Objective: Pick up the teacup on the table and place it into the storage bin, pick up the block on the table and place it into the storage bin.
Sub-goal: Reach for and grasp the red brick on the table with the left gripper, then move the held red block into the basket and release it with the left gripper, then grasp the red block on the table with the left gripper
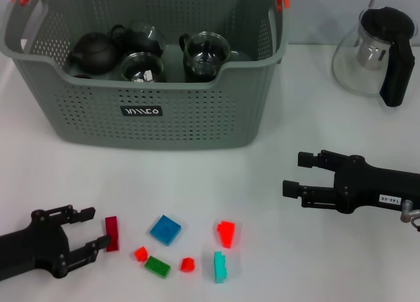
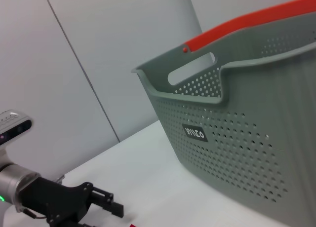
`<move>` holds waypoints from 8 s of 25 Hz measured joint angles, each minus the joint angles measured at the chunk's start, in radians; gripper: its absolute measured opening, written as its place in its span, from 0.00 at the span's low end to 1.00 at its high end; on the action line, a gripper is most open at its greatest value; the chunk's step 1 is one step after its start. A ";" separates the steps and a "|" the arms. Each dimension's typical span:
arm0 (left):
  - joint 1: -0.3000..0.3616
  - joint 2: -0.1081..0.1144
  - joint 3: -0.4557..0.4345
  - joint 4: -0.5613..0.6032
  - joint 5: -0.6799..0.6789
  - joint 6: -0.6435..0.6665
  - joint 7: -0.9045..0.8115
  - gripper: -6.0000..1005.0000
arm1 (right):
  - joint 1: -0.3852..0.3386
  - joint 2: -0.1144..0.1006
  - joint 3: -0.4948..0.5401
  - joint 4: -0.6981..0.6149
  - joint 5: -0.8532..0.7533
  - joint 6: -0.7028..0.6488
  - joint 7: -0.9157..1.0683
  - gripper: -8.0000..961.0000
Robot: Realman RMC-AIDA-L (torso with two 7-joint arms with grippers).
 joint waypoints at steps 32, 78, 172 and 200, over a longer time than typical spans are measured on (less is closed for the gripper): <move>-0.019 -0.007 0.002 -0.040 0.002 -0.004 0.141 0.85 | -0.003 0.003 0.000 0.000 0.000 0.000 0.000 0.96; -0.017 -0.009 -0.028 -0.079 -0.020 -0.089 0.232 0.69 | 0.002 0.001 0.000 0.002 0.000 -0.006 0.006 0.96; -0.024 -0.017 0.002 -0.096 -0.027 0.042 0.152 0.92 | 0.021 0.019 0.011 0.002 0.006 0.028 0.013 0.96; -0.007 -0.020 -0.003 -0.132 0.032 -0.040 0.224 0.55 | 0.021 0.012 0.022 -0.001 0.005 0.029 0.052 0.96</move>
